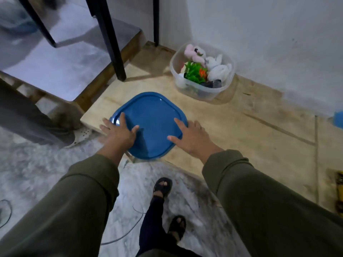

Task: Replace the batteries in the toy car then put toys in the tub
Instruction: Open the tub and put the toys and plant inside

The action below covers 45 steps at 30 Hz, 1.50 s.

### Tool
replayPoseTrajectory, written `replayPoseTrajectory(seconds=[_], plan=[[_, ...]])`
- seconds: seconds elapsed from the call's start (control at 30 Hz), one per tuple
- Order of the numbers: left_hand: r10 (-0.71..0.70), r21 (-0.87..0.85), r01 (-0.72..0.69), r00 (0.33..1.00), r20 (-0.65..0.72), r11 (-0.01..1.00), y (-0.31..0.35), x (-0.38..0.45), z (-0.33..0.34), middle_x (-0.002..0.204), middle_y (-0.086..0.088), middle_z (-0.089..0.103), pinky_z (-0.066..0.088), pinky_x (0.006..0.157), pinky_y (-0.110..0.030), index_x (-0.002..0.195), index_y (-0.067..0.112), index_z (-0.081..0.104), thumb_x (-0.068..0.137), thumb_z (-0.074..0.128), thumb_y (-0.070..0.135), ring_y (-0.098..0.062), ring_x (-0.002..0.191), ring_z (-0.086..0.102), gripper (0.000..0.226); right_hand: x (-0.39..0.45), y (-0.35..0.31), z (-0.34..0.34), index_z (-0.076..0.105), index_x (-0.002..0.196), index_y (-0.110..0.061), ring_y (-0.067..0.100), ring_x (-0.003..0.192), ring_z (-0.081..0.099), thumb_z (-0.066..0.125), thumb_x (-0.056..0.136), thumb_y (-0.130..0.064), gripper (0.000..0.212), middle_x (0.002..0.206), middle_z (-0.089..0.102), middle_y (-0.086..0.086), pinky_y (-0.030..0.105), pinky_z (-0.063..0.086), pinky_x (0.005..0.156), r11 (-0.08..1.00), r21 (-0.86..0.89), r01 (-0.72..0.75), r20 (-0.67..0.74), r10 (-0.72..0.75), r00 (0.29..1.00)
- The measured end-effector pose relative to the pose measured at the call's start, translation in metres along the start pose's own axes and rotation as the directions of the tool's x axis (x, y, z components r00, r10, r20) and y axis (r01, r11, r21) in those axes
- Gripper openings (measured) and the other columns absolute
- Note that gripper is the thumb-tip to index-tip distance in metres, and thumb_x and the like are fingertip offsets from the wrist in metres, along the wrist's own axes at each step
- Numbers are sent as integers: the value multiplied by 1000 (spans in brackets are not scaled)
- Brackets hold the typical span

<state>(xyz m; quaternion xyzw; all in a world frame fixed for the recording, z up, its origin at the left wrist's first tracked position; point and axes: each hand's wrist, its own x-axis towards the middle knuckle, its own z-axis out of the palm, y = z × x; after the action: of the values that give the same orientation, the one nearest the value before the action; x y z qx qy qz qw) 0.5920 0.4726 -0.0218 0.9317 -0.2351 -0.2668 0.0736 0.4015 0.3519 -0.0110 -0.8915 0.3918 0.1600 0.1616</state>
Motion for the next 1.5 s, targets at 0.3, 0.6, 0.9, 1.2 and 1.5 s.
replayPoseTrajectory(seconds=[0.3, 0.6, 0.9, 1.2, 1.5], plan=[[46, -195, -64, 994, -96, 979, -21, -24, -9, 134, -20, 31, 42, 102, -46, 146, 29, 19, 84, 55, 59, -44, 122, 40, 78, -15, -11, 6, 16, 146, -29, 36, 121, 39, 42, 80, -73, 84, 134, 33, 17, 48, 40, 100, 991, 115, -69, -160, 87, 983], [110, -315, -189, 961, -253, 930, 32, -31, -43, 132, -22, 43, 46, 94, -48, 137, 8, 32, 98, 42, 42, -42, 116, 49, 53, -16, -6, -55, 19, 148, -22, 37, 131, 30, 52, 89, -50, 73, 144, 20, 21, 41, 33, 107, 929, 371, 4, -486, 190, 853], [342, -165, -362, 930, -134, 918, 141, 10, -63, 132, -22, 47, 44, 90, -42, 133, -1, 36, 96, 47, 37, -39, 117, 50, 54, 31, 54, -121, 20, 147, -18, 36, 138, 16, 48, 88, -57, 76, 151, 7, 19, 44, 27, 111, 861, 461, -213, -415, 421, 807], [409, -10, -409, 913, 8, 913, 212, 90, -70, 133, -24, 45, 43, 92, -41, 135, -3, 30, 97, 41, 42, -38, 120, 48, 60, 119, 92, -151, 14, 148, -22, 39, 137, 17, 47, 85, -63, 82, 151, 1, 18, 46, 26, 111, 801, 458, -386, -255, 534, 806], [556, 422, -540, 826, 99, 728, 246, 116, -62, 158, -17, -2, 11, 111, -60, 149, 8, -13, 95, 20, 47, -36, 144, 5, 75, 162, 117, -146, 4, 150, -28, 36, 143, 4, 30, 89, -67, 77, 156, -5, 15, 48, 16, 117, 823, 323, -468, -154, 533, 832]])
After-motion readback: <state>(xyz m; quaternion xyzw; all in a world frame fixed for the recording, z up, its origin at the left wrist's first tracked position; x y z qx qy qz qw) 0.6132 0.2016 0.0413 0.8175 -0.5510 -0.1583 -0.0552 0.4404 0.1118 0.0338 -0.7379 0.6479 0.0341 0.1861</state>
